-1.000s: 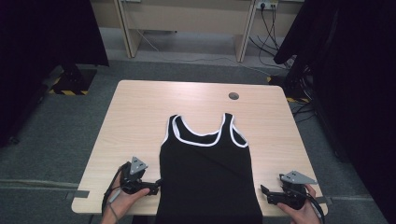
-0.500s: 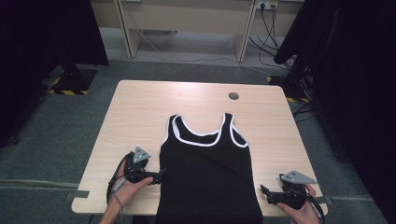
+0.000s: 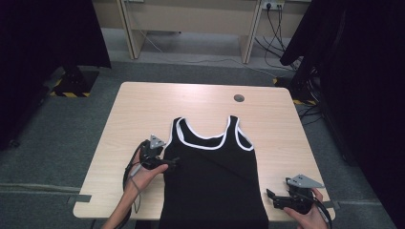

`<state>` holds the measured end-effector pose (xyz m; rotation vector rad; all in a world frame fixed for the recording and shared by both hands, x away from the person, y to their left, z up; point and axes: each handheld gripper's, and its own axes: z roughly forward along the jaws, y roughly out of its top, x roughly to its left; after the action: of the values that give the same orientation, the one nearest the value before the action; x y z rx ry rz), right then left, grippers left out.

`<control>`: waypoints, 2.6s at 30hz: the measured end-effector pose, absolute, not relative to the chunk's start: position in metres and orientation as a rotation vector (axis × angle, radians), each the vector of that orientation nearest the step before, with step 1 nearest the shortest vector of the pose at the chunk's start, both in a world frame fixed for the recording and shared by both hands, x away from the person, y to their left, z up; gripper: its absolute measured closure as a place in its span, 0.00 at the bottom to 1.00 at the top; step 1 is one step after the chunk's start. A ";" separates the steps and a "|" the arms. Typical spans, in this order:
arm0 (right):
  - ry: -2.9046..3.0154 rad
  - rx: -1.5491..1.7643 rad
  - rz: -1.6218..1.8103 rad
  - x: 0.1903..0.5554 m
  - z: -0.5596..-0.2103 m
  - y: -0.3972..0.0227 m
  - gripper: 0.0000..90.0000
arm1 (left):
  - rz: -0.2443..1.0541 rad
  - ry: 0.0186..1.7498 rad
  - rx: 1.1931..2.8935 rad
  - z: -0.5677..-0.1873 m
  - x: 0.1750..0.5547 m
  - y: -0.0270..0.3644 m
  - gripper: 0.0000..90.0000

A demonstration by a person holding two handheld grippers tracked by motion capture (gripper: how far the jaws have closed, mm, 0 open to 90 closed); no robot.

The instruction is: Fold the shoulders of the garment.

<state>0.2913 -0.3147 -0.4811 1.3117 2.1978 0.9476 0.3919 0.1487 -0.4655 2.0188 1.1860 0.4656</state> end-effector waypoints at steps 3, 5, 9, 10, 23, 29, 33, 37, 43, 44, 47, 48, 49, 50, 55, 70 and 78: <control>2.198 1.312 0.948 0.291 -0.481 -0.315 0.13 | 0.474 1.192 2.009 -0.464 0.400 0.145 0.05; 2.198 1.311 0.949 0.291 -0.481 -0.315 0.13 | 0.474 1.198 2.007 -0.463 0.407 0.143 0.06; 2.197 1.310 0.950 0.291 -0.481 -0.315 0.13 | 0.483 1.208 2.008 -0.462 0.420 0.138 0.07; 2.198 1.310 0.950 0.291 -0.481 -0.315 0.13 | 0.486 1.207 2.010 -0.462 0.423 0.137 0.08; 2.201 1.304 0.953 0.291 -0.481 -0.315 0.13 | 0.527 1.274 1.999 -0.462 0.469 0.125 0.11; 2.201 1.305 0.955 0.292 -0.481 -0.315 0.13 | 0.531 1.297 1.997 -0.466 0.483 0.122 0.14; 2.201 1.302 0.956 0.292 -0.482 -0.315 0.13 | 0.532 1.319 1.995 -0.469 0.491 0.120 0.16; 2.200 1.303 0.957 0.292 -0.482 -0.315 0.13 | 0.516 1.327 1.985 -0.472 0.498 0.119 0.17; 2.201 1.302 0.960 0.292 -0.482 -0.315 0.13 | 0.528 1.353 1.990 -0.476 0.510 0.117 0.19; 2.201 1.300 0.959 0.292 -0.482 -0.315 0.13 | 0.529 1.364 1.985 -0.478 0.515 0.116 0.19; 2.200 1.300 0.960 0.292 -0.482 -0.315 0.13 | 0.544 1.370 1.984 -0.479 0.519 0.116 0.20; 2.200 1.305 0.960 0.292 -0.482 -0.315 0.13 | 0.543 1.372 1.983 -0.479 0.520 0.116 0.20; 2.200 1.305 0.960 0.292 -0.482 -0.315 0.13 | 0.538 1.373 1.980 -0.478 0.522 0.116 0.20; 2.201 1.299 0.961 0.292 -0.482 -0.315 0.13 | 0.544 1.368 1.982 -0.478 0.523 0.117 0.29; 2.202 1.299 0.961 0.292 -0.482 -0.315 0.13 | 0.553 1.301 2.000 -0.476 0.523 0.115 0.54; 2.199 1.302 0.964 0.292 -0.482 -0.314 0.13 | 0.545 1.178 1.973 -0.451 0.494 0.106 0.89; 2.199 1.301 0.963 0.292 -0.482 -0.314 0.13 | 0.526 1.110 1.977 -0.436 0.467 0.105 0.89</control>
<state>0.2918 -0.3141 -0.4822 1.3011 2.1985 0.9632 0.4674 0.1049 -0.4360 1.9768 1.1095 0.5259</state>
